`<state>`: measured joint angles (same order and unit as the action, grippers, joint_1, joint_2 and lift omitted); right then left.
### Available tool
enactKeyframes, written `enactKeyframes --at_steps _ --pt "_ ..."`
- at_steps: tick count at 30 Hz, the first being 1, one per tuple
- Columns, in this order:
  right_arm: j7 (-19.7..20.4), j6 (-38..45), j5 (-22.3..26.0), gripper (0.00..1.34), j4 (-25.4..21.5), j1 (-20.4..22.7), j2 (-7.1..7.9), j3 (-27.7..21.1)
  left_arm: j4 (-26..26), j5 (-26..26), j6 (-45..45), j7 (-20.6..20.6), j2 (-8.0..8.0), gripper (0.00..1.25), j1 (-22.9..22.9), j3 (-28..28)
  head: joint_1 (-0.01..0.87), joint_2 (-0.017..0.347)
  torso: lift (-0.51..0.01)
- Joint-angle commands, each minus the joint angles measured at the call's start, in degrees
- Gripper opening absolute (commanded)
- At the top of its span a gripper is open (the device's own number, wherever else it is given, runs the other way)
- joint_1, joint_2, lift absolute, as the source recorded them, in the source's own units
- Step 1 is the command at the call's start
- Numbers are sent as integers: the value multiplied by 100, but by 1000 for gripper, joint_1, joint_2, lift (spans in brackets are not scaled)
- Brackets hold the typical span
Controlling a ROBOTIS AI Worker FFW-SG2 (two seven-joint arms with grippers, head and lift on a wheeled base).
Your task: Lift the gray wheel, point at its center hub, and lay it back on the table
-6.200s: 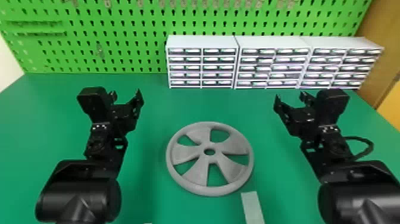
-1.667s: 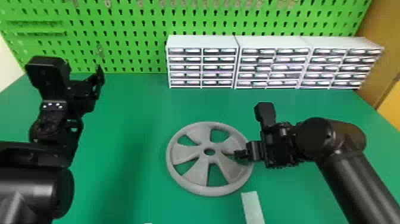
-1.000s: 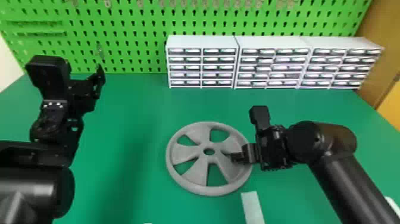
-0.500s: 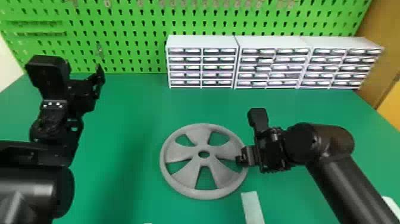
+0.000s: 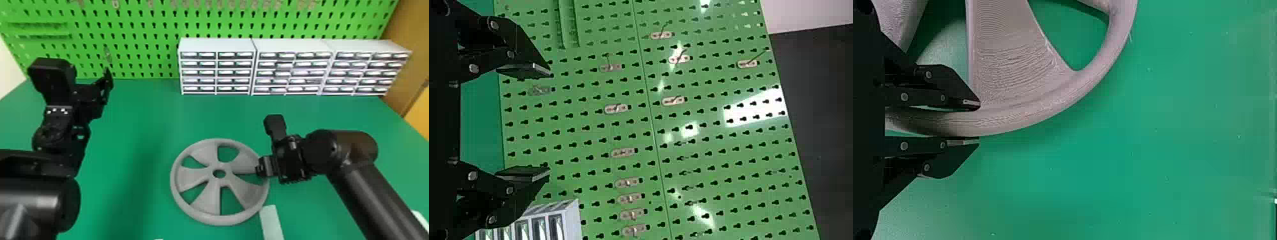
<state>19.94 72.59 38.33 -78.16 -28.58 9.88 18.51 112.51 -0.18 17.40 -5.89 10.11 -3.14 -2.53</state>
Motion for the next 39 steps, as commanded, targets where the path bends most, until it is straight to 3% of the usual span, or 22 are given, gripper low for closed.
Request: enactKeyframes --at_steps 1,15,19,31,39 --pt "1 -34 -63 270 47 -69 23 57 8 -26 -9 0 18 703 -81 33 692 48 -96" --pt "-359 -140 -326 245 108 -113 5 -14 -1 -96 0 0 132 703 -283 262 692 48 -96" --pt "-421 -148 -405 129 108 -140 5 -5 -1 -87 0 0 132 703 -283 262 692 48 -96" --pt "-588 -236 -502 129 38 -183 14 -146 -1 -87 0 0 132 703 -266 271 692 48 -96" --pt "-1027 -465 -1012 130 -94 -183 -12 -234 -1 -79 0 0 132 703 -257 271 692 48 -96"
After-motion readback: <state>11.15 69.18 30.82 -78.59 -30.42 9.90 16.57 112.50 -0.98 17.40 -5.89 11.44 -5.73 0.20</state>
